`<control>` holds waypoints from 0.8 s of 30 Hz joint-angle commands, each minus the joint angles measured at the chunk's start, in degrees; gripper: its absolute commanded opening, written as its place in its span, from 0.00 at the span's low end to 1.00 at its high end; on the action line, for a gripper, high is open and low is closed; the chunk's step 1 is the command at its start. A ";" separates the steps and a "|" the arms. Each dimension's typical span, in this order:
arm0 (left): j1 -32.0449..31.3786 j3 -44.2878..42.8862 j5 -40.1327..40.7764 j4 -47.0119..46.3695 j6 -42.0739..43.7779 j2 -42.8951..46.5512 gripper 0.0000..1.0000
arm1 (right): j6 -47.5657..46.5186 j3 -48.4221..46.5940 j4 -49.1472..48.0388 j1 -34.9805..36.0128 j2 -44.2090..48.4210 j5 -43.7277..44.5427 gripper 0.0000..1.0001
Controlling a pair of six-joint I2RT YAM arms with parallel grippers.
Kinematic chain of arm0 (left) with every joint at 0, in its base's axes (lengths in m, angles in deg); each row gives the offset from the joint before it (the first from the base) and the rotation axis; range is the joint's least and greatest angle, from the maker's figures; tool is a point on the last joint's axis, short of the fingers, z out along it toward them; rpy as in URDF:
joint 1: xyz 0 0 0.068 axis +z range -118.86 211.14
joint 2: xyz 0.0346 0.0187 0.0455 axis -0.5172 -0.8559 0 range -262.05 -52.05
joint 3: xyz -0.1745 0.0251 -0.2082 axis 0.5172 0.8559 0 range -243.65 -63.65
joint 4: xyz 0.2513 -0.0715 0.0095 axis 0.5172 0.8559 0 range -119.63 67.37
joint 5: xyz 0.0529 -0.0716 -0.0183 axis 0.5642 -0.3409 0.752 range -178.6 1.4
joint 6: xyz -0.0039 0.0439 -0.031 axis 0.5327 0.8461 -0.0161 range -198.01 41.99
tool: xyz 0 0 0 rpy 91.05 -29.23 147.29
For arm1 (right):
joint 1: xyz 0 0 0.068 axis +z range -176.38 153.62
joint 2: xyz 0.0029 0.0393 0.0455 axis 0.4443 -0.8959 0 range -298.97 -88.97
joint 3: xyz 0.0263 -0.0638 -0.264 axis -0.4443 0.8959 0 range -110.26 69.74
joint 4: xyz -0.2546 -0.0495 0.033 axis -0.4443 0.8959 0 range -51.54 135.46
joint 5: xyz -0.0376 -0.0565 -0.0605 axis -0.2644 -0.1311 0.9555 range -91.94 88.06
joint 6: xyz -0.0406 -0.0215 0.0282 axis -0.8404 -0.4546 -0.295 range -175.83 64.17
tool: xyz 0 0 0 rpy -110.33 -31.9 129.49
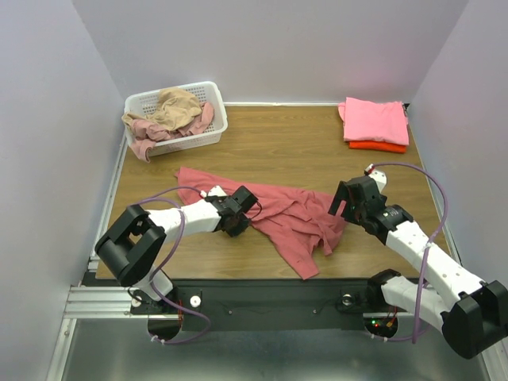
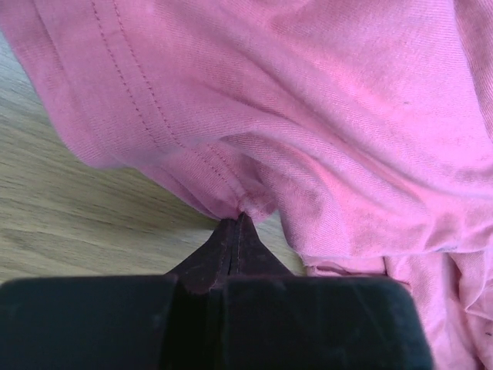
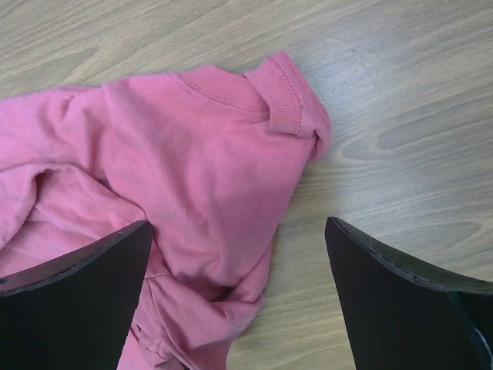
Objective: Fold and stack the t-shirts
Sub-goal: Flatten the tshirt out
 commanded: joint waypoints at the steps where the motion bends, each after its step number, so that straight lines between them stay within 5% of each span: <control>1: 0.71 3.07 2.87 6.55 2.95 -4.06 0.00 | -0.94 -3.09 0.12 0.14 0.07 2.21 1.00; 9: -1.31 1.57 12.45 15.17 1.02 13.69 0.00 | -1.47 -5.81 1.08 0.14 -0.11 5.63 1.00; 18: -1.31 4.64 16.50 9.81 7.43 37.24 0.00 | -0.33 -10.47 1.08 -0.57 -10.91 9.50 1.00; 24: -1.22 5.18 19.48 11.21 7.96 47.10 0.00 | 1.70 -12.40 1.08 -2.94 -20.21 12.22 0.87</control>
